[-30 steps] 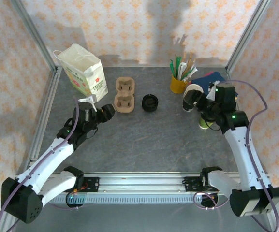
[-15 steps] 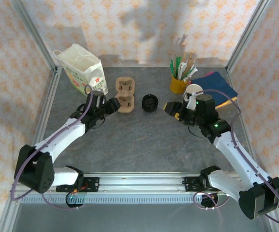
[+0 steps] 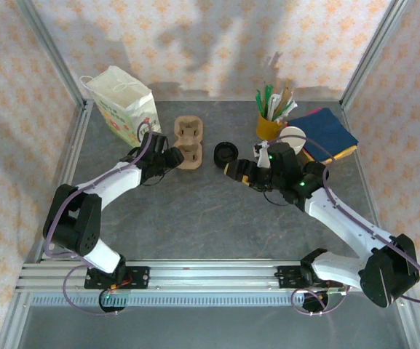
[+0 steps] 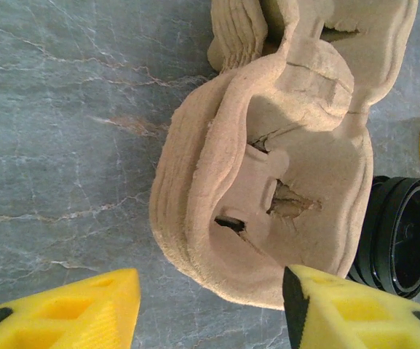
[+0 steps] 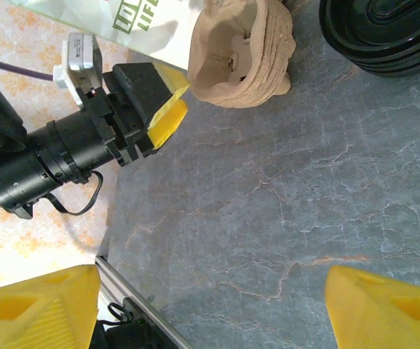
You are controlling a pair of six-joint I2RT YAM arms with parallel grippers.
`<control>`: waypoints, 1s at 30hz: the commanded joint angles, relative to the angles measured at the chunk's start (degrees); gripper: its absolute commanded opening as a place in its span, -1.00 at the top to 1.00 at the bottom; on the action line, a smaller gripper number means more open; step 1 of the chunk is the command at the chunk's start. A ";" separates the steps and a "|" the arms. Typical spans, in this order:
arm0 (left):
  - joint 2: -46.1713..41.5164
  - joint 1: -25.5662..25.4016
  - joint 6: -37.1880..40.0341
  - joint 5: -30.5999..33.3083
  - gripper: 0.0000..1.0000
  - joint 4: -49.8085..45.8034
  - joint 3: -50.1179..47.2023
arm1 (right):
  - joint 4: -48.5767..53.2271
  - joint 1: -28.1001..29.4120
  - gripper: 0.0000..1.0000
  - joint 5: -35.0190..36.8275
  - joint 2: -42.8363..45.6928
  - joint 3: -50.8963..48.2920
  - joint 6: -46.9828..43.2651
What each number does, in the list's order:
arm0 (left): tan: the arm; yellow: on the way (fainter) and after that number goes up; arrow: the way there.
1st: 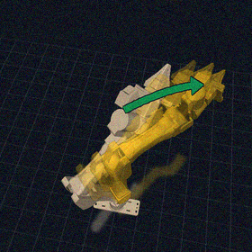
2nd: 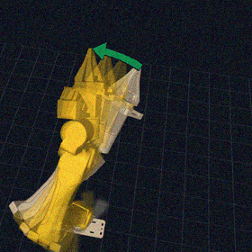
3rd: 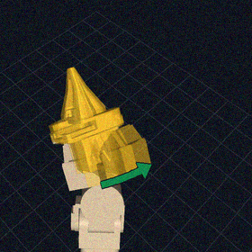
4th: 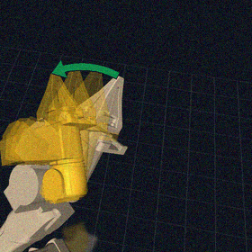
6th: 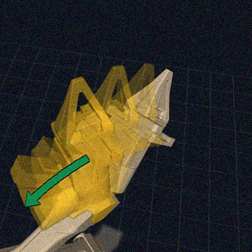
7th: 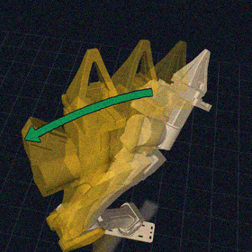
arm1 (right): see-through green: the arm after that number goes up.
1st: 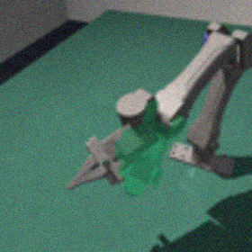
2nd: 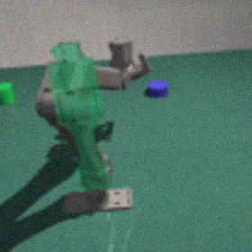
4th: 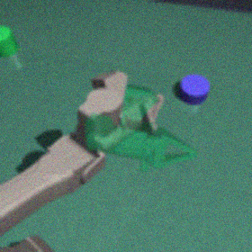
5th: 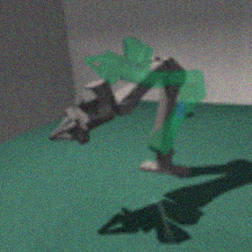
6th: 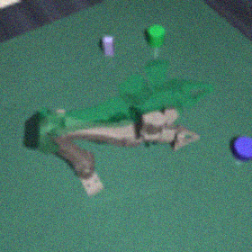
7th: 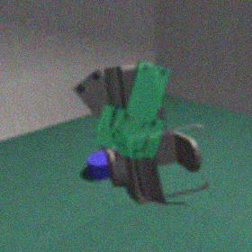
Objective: Pack the takeout coffee
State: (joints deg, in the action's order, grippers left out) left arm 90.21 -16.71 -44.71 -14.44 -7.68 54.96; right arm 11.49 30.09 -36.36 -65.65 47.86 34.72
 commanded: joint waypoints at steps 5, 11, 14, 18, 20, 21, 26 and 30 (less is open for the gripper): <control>2.72 0.80 -0.72 -3.23 0.12 4.20 1.83 | -0.98 1.02 -0.60 2.59 -0.44 2.16 0.68; 3.12 0.81 -0.64 -4.11 0.16 4.96 1.64 | -0.72 1.12 -0.60 2.96 -0.80 2.24 0.61; 2.54 0.83 -0.73 -4.11 0.17 5.30 1.38 | -0.13 1.12 -0.60 3.13 -1.06 2.49 0.20; 1.97 0.80 -0.97 -4.71 0.17 6.41 0.69 | 0.27 1.12 -0.60 3.39 -1.33 2.41 0.00; 1.59 0.80 -1.23 -5.07 0.17 6.96 0.37 | 0.27 1.14 -0.60 3.40 -1.33 2.33 0.08; 1.36 0.85 -1.39 -5.23 0.17 7.35 0.20 | 0.25 1.20 -0.60 3.40 -1.33 2.26 0.08; -0.08 0.89 -1.95 -5.36 0.20 9.12 -0.49 | 0.30 1.20 -0.60 3.66 -1.24 2.02 0.00; -0.99 1.06 -2.22 -4.99 0.24 9.81 -0.58 | 0.31 1.20 -0.60 3.80 -1.50 1.84 -0.09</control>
State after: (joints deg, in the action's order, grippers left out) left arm 91.39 -16.34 -46.26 -19.14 -0.60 54.78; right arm 11.55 30.94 -33.98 -66.83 48.56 34.92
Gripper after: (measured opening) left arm 0.384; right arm 0.800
